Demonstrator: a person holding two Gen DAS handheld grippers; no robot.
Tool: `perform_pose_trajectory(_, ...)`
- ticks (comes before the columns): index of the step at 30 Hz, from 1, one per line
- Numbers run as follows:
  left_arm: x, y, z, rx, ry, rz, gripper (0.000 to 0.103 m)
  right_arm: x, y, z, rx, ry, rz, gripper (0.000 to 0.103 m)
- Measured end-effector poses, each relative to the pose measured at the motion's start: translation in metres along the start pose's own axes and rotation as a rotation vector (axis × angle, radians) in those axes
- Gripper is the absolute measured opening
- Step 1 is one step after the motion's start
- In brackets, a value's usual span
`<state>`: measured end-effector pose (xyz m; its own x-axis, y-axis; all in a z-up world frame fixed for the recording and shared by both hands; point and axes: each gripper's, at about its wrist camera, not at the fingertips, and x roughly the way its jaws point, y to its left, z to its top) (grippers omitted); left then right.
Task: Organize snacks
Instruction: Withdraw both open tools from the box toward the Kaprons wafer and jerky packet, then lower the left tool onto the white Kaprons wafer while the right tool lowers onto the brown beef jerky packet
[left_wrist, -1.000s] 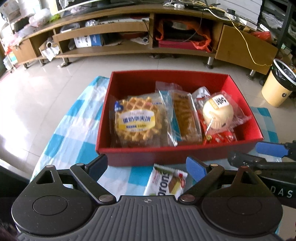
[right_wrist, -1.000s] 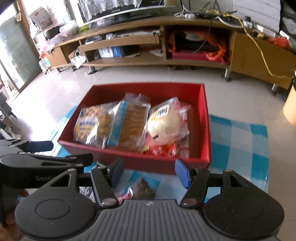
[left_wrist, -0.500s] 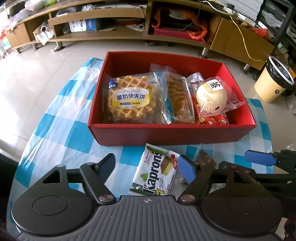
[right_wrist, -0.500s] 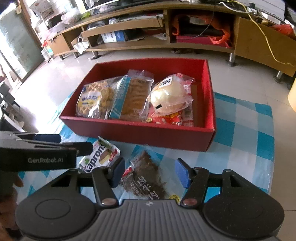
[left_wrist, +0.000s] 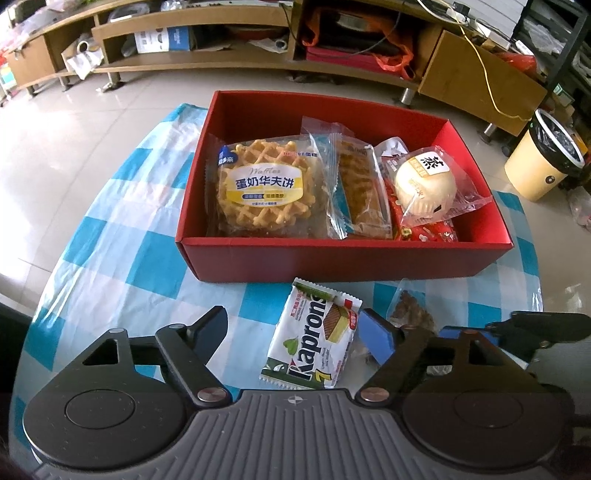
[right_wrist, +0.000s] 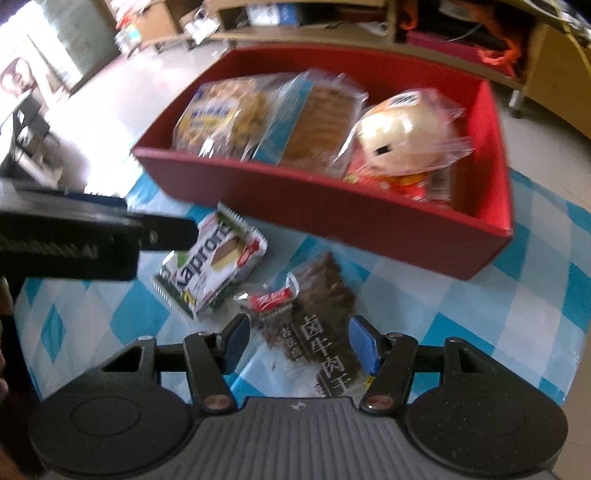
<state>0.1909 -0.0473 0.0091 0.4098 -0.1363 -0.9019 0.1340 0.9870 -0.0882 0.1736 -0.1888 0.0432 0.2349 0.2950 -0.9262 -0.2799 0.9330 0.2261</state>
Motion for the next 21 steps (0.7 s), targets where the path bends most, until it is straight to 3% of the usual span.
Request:
perform_pose_trajectory(4, 0.001, 0.003, 0.0, -0.003, 0.013, -0.016, 0.086, 0.008, 0.002, 0.002, -0.05, 0.006, 0.001, 0.072)
perform_pose_trajectory(11, 0.004, 0.008, -0.001, -0.004, 0.026, -0.02, 0.086, 0.01, -0.01, 0.011, -0.041, 0.006, 0.028, 0.072)
perform_pose_trajectory(15, 0.005, 0.01, 0.0, -0.001, 0.03, -0.025, 0.086, 0.011, -0.003, 0.012, -0.121, 0.015, 0.024, 0.073)
perform_pose_trajectory(21, 0.005, 0.015, 0.001, -0.008, 0.038, -0.04, 0.087, 0.019, 0.0, 0.016, -0.181, 0.021, 0.045, 0.091)
